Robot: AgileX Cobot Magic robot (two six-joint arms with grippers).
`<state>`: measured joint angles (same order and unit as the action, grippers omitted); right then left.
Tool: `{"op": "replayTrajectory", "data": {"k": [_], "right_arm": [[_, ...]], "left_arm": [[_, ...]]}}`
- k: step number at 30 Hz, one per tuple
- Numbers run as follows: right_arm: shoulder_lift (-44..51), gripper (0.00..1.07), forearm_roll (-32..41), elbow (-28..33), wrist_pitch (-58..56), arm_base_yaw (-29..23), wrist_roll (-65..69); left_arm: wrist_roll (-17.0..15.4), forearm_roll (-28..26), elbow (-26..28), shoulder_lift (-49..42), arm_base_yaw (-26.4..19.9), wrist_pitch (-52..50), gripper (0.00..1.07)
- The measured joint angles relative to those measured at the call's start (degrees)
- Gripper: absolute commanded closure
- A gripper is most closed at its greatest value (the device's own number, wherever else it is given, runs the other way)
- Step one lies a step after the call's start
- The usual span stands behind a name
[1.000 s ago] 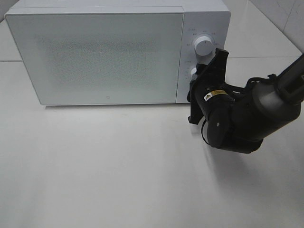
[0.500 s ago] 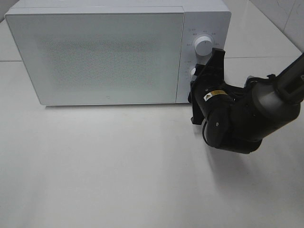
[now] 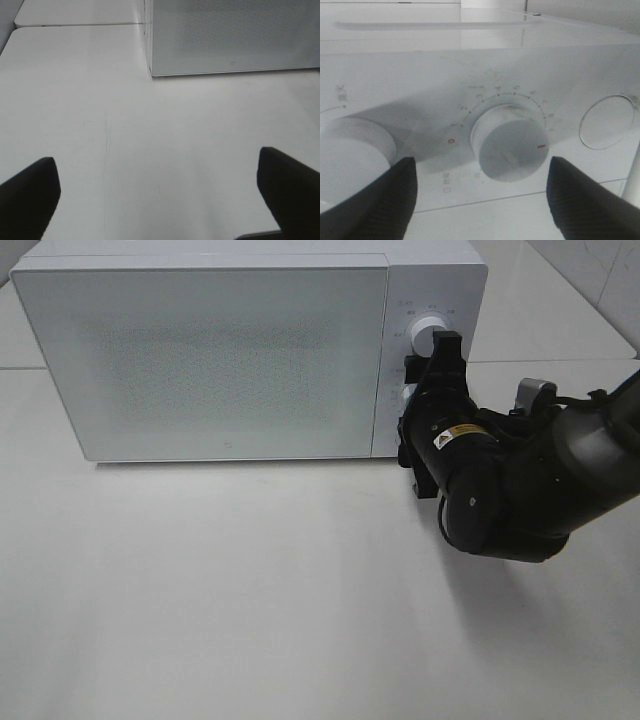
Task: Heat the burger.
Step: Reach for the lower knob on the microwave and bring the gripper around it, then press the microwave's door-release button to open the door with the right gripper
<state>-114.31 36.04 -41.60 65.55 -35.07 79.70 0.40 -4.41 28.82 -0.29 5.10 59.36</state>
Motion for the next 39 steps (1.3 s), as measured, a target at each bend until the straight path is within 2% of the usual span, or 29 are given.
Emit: {"op": "replayTrajectory", "data": {"k": [5,8,10,13,14,16,17,19,21,22,24,27,34,37,39], "right_arm": [[3.6,0.35,-1.5,2.6,-4.2,0.0,-5.2],[6.2,0.35,-2.3,4.2,-7.8,0.0,-11.2],[9.3,0.35,-3.2,5.8,-15.2,0.0,-20.9],[10.3,0.35,-3.2,5.9,-17.2,0.0,-24.1],[12.3,0.35,-3.6,6.0,-22.6,0.3,-31.0],[13.1,0.35,-3.8,6.0,-25.4,0.5,-33.8],[14.8,0.35,-4.0,6.0,-30.6,1.0,-41.2],[15.5,0.35,-4.1,6.0,-32.5,1.3,-44.2],[17.8,0.35,-4.6,6.0,-38.1,1.8,-55.8],[17.8,0.35,-4.6,6.0,-38.1,1.8,-55.8],[19.9,0.35,-5.6,6.0,-45.0,1.9,-69.5],[21.3,0.35,-5.6,6.0,-49.5,1.9,-76.7],[23.9,0.35,-6.4,5.8,-59.7,1.9,-84.3],[24.9,0.35,-9.7,5.0,-65.9,1.9,-85.1],[26.9,0.35,-15.0,3.8,-72.1,1.9,-83.5]], "left_arm": [[0.0,0.0,0.0,0.0,0.0,0.0,0.06],[0.0,0.0,0.0,0.0,0.0,0.0,0.06],[0.0,0.0,0.0,0.0,0.0,0.0,0.06],[0.0,0.0,0.0,0.0,0.0,0.0,0.06],[0.0,0.0,0.0,0.0,0.0,0.0,0.06],[0.0,0.0,0.0,0.0,0.0,0.0,0.06],[0.0,0.0,0.0,0.0,0.0,0.0,0.06],[0.0,0.0,0.0,0.0,0.0,0.0,0.06],[0.0,0.0,0.0,0.0,0.0,0.0,0.06],[0.0,0.0,0.0,0.0,0.0,0.0,0.06],[0.0,0.0,0.0,0.0,0.0,0.0,0.06],[0.0,0.0,0.0,0.0,0.0,0.0,0.06],[0.0,0.0,0.0,0.0,0.0,0.0,0.06],[0.0,0.0,0.0,0.0,0.0,0.0,0.06],[0.0,0.0,0.0,0.0,0.0,0.0,0.06]]}}
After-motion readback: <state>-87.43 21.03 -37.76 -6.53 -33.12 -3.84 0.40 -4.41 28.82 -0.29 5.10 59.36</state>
